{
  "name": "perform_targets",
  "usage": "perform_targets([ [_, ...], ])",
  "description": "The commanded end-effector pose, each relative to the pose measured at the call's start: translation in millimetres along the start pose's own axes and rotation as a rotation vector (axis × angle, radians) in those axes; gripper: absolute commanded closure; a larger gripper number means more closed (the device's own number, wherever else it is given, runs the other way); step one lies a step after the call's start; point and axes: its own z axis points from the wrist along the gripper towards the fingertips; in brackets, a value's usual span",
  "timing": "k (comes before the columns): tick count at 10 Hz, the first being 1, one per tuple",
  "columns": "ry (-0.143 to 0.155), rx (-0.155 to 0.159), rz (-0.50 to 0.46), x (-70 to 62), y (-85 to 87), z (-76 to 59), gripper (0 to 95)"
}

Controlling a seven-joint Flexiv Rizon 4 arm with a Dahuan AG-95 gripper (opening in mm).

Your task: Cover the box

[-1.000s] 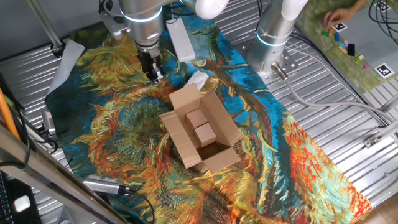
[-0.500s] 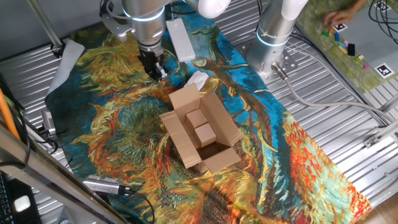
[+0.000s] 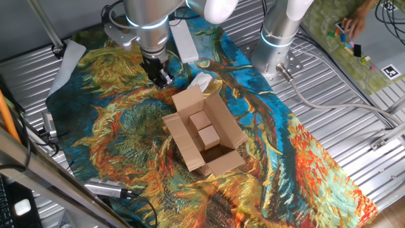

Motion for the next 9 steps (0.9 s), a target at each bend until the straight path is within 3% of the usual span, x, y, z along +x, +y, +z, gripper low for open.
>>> perform_targets([
  [1, 0.004, 0.001, -0.005, 1.2, 0.5, -0.9, 95.0],
  [3, 0.003, -0.003, 0.033, 0.9, 0.4, -1.0, 95.0],
  [6, 0.005, 0.010, 0.010, 1.0, 0.4, -1.0, 95.0],
  [9, 0.036, 0.015, -0.058, 1.0, 0.4, -0.8, 95.0],
])
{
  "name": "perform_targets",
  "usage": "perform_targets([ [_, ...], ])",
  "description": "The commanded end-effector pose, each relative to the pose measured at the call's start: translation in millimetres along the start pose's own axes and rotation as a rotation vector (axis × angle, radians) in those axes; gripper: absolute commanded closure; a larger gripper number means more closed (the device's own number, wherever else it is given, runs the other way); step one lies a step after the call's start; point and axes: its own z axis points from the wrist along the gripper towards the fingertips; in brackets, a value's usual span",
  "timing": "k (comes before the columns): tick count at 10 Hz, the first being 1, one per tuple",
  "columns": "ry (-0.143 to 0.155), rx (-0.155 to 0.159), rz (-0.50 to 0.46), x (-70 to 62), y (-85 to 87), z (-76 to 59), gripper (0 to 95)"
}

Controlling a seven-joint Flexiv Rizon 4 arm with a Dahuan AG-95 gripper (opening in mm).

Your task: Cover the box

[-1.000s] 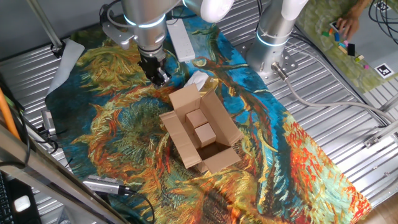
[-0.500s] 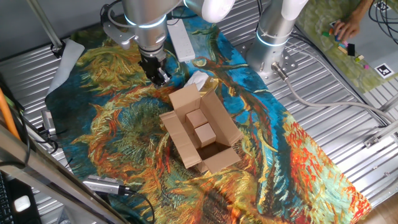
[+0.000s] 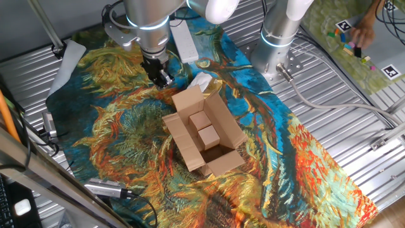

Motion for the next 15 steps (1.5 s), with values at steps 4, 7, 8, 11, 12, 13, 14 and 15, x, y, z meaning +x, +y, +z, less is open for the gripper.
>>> perform_targets([
  [4, 0.025, -0.005, -0.154, -2.1, 0.3, 0.4, 95.0],
  [7, 0.025, -0.001, -0.174, -2.2, 0.1, 1.1, 95.0],
  [8, 0.026, 0.002, -0.173, -2.2, 0.0, 1.8, 95.0],
  [11, 0.013, 0.017, -0.180, -2.2, -0.1, 1.8, 95.0],
  [12, 0.001, 0.062, -0.204, -2.2, -0.1, 1.8, 95.0],
  [13, -0.010, 0.064, -0.216, -2.2, -0.1, 1.8, 95.0],
  [14, -0.011, 0.058, -0.225, -2.2, -0.1, 1.8, 95.0],
  [15, -0.007, 0.056, -0.262, -2.2, -0.1, 1.8, 95.0],
])
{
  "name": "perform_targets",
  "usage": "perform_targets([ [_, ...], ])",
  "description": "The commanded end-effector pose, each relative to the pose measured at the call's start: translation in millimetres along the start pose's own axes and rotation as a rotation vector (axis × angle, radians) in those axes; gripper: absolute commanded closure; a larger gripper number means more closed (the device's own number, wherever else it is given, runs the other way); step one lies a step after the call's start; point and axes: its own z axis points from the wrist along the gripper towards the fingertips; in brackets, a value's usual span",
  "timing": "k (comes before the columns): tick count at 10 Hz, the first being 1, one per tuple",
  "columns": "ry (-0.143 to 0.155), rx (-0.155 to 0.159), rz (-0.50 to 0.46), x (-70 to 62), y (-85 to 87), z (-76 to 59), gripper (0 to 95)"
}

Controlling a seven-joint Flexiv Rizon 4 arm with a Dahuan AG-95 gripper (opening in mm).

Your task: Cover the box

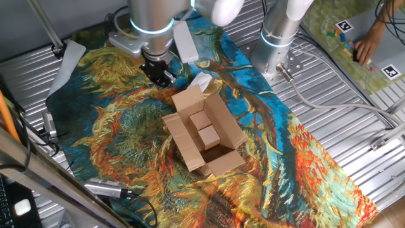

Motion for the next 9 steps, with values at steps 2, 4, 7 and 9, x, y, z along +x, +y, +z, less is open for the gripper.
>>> perform_targets([
  [2, -0.002, -0.023, -0.084, -1.3, -0.5, 0.0, 95.0],
  [4, 0.000, -0.030, -0.115, -1.3, -0.5, 0.0, 95.0],
  [7, 0.032, -0.051, -0.157, -1.3, -0.5, 0.0, 95.0],
  [9, 0.046, -0.060, -0.152, -1.3, -0.5, 0.0, 95.0],
])
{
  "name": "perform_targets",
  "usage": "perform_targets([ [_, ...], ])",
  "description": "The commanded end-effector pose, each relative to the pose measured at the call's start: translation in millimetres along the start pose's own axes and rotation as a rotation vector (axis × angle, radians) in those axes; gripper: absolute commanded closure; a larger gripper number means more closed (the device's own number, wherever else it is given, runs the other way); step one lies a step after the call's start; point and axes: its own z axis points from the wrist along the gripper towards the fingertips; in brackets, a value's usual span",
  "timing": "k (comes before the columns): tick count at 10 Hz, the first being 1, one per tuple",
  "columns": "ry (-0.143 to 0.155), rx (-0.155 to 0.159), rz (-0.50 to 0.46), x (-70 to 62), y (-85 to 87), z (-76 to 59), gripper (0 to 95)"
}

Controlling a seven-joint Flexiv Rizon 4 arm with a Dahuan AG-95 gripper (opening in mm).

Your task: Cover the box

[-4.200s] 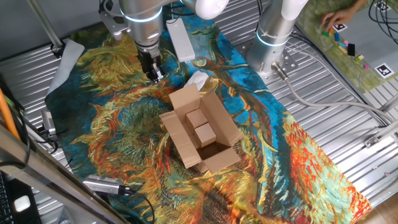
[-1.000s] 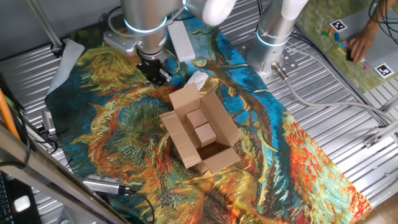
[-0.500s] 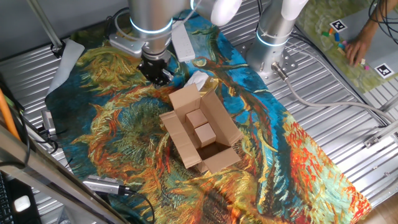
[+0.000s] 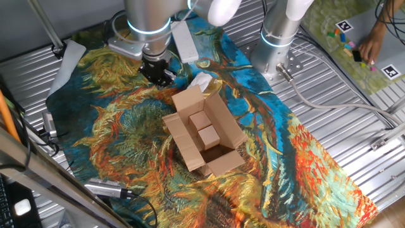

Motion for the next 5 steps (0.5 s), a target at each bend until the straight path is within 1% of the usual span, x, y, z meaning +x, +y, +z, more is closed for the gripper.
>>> perform_targets([
  [1, 0.011, -0.007, 0.007, 0.0, -0.2, 0.1, 95.0],
  [3, 0.027, -0.020, 0.014, 0.0, -0.2, 0.1, 95.0],
  [5, 0.038, -0.027, 0.012, 0.0, -0.2, 0.1, 95.0],
])
